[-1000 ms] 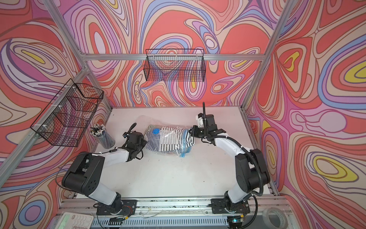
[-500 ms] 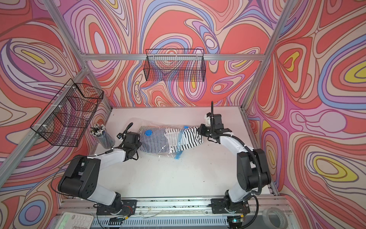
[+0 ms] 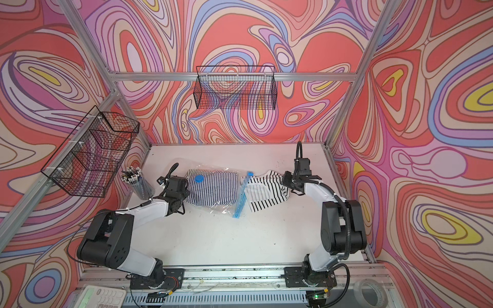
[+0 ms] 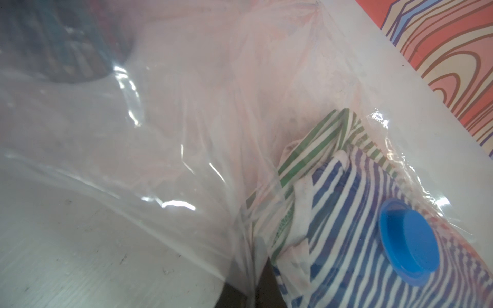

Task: Take the tank top out of the vacuum bag
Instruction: Take out the tank top from the vacuum bag.

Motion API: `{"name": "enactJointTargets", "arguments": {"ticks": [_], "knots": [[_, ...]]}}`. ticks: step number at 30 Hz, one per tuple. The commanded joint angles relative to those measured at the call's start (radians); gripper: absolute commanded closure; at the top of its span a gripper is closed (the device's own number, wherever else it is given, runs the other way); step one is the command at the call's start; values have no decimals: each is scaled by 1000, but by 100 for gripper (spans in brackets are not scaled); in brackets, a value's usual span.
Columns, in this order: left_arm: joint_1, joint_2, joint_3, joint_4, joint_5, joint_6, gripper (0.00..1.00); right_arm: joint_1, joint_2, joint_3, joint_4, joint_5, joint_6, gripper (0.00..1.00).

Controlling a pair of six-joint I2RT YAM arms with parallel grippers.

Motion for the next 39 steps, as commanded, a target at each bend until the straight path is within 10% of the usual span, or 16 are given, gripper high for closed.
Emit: {"name": "enactJointTargets", "arguments": {"ticks": [1,16,18,24,32,39], "knots": [[13,-27,33,-31,-44,35,100,-28,14,-28,-28,64,-20,100],[13,-75,112,-116,52,161,100,-67,-27,-104,-95,86,13,100],[11,-86,132,-139,68,189,99,-66,-35,-110,-103,86,14,87],[-4,-116,182,-211,101,255,59,-74,-46,-60,-143,116,-8,37],[-50,-160,206,-289,86,278,9,-75,11,61,-175,124,-17,29],[-166,-215,220,-283,191,289,8,-75,47,90,-90,78,6,29]]}}
